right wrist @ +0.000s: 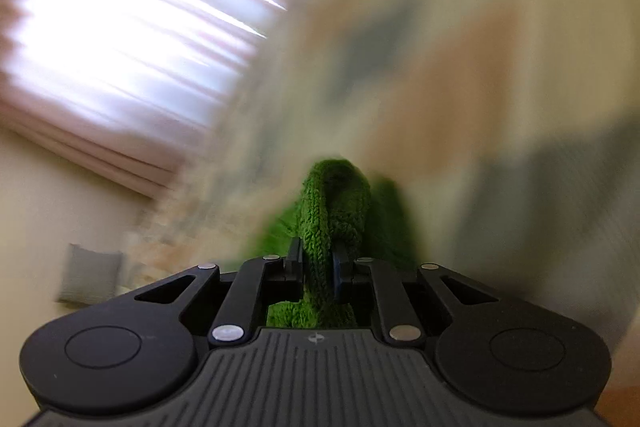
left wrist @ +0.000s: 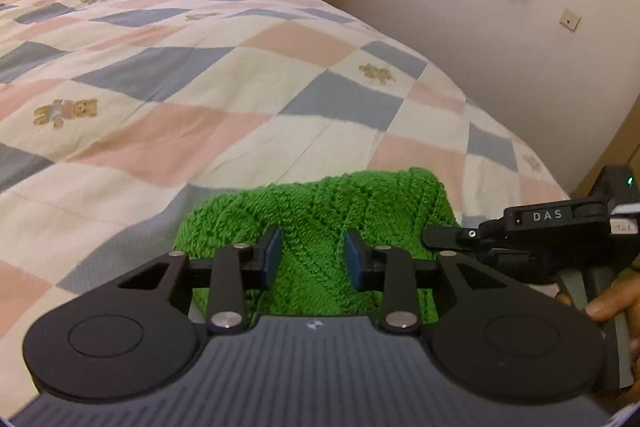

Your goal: Fold clothes

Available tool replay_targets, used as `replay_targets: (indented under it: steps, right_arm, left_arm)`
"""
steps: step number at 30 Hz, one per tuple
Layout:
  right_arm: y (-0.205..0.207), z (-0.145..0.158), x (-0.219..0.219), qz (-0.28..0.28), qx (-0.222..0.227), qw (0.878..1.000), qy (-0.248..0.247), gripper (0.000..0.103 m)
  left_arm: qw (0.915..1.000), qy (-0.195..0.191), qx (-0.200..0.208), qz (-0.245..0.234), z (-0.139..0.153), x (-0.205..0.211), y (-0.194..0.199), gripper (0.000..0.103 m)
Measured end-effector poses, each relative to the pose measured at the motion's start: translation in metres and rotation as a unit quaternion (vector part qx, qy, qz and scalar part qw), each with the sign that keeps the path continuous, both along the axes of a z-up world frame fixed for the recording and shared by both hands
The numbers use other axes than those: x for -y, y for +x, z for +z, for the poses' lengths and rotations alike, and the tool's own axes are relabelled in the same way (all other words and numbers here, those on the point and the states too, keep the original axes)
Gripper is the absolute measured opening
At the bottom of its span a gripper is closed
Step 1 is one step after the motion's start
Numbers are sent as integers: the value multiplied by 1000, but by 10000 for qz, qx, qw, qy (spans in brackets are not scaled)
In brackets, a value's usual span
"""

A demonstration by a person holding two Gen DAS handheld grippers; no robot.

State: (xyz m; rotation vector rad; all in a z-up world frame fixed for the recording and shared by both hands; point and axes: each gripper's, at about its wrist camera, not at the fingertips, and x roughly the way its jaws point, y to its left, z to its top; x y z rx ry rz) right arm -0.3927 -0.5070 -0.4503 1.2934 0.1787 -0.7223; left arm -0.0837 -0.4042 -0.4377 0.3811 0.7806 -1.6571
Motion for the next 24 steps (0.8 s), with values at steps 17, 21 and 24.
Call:
replay_targets:
  steps: [17,21,24]
  right_arm:
    - [-60,-22,-110,88,992,9950,81,32]
    - [-64,-14,-117,-79,923,9955,-209,9]
    - [-76,9,-116,-172,680,9963,-489,8]
  left_arm:
    - [9999,-82,57,88,8,-14,7,27]
    - [9998,-27,178,-111,9,-11,-10,28]
    - [9996,-33,238,-177,5,-9,-19,28]
